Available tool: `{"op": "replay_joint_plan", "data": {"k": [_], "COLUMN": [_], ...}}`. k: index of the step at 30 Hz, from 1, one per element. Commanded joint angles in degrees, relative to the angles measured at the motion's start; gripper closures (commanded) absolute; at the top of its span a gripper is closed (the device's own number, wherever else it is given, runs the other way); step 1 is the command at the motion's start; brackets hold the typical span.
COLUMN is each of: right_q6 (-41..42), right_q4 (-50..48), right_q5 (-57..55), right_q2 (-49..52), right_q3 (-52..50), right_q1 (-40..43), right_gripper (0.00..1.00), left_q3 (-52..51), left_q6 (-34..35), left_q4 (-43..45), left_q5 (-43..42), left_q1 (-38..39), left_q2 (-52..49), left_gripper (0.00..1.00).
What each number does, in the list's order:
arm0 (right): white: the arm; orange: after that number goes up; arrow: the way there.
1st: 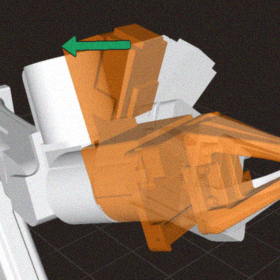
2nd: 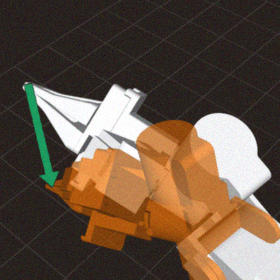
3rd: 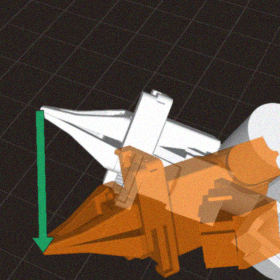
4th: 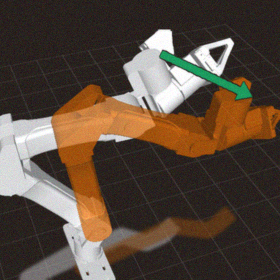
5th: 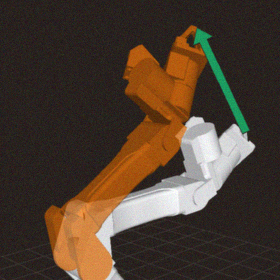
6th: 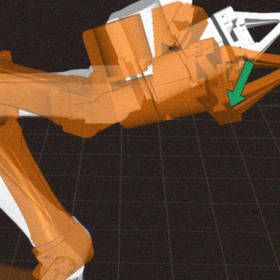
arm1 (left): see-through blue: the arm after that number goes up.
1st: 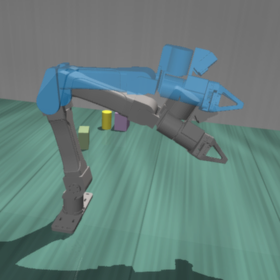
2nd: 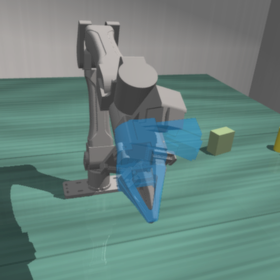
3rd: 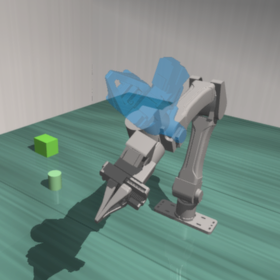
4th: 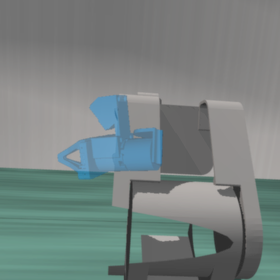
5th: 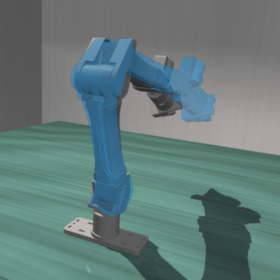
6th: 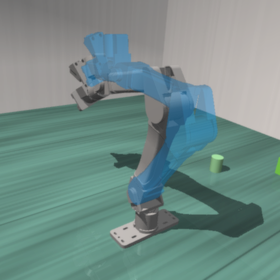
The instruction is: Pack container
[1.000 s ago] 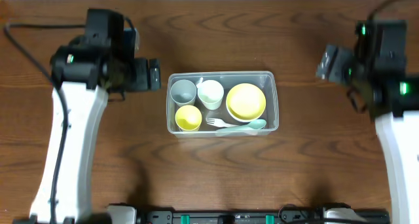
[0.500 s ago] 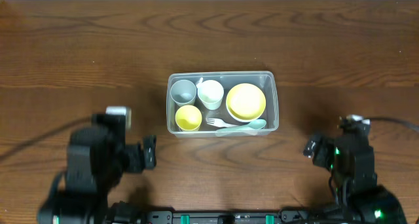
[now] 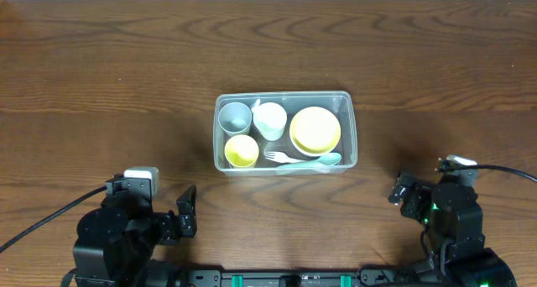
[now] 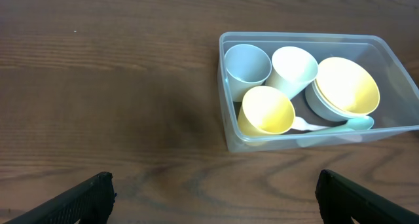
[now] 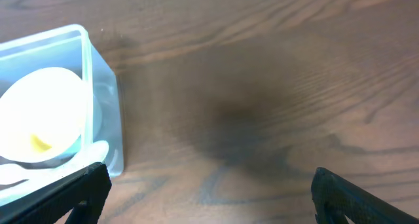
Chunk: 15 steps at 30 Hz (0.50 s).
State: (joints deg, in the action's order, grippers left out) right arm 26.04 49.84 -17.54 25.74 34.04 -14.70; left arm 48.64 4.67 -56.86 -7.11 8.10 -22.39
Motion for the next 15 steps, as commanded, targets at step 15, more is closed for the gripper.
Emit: {"op": "replay_joint_plan", "data": {"k": [15], "right_q6": [0.02], "right_q4": [4.42], "right_q5": [-0.17], "right_q2": [-0.39], "right_q3": [-0.2], "right_q1": [-0.59], "right_gripper": [0.01], "left_q3": [-0.31], "left_q6": [0.33], "left_q4": [-0.02], "left_q5": [0.46], "left_q1": [0.2], "left_q2": [0.0], "left_gripper": [0.02]}}
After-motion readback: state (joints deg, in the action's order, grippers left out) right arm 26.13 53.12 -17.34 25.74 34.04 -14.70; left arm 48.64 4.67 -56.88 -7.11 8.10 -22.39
